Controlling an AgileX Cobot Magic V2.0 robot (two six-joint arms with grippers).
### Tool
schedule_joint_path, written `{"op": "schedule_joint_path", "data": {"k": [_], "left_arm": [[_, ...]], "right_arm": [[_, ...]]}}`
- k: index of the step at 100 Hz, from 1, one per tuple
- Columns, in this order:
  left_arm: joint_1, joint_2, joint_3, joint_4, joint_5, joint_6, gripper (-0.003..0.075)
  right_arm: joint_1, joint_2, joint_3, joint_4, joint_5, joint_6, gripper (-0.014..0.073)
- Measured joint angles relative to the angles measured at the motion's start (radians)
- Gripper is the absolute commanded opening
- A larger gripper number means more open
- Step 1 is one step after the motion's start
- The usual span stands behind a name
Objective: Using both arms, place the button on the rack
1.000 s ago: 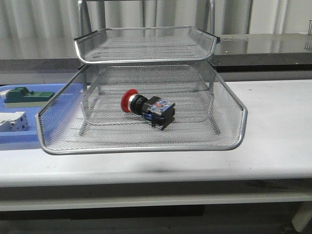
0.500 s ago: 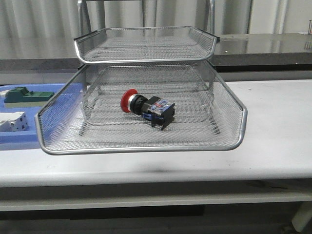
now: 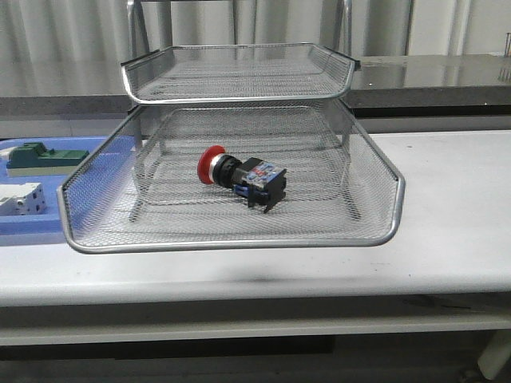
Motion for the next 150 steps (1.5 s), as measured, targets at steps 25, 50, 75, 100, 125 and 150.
{"op": "schedule_joint_path", "data": {"k": [25, 50, 75, 100, 125, 150], "left_arm": [[0.000, 0.000, 0.000, 0.000, 0.000, 0.000, -0.0020], [0.000, 0.000, 0.000, 0.000, 0.000, 0.000, -0.0020], [0.000, 0.000, 0.000, 0.000, -0.001, 0.000, -0.0020], [0.000, 0.000, 0.000, 0.000, -0.003, 0.000, -0.0020], [0.000, 0.000, 0.000, 0.000, -0.005, 0.000, -0.0020], [0.000, 0.000, 0.000, 0.000, -0.005, 0.000, -0.0020]], "right_arm": [[0.000, 0.000, 0.000, 0.000, 0.000, 0.000, -0.0071], [0.000, 0.000, 0.000, 0.000, 0.000, 0.000, -0.0071], [0.000, 0.000, 0.000, 0.000, 0.000, 0.000, -0.0071], [0.000, 0.000, 0.000, 0.022, -0.018, 0.000, -0.0071], [0.000, 0.108, 0.000, 0.167, -0.061, -0.012, -0.0069], [0.000, 0.307, 0.000, 0.381, -0.086, -0.157, -0.0060]]}}
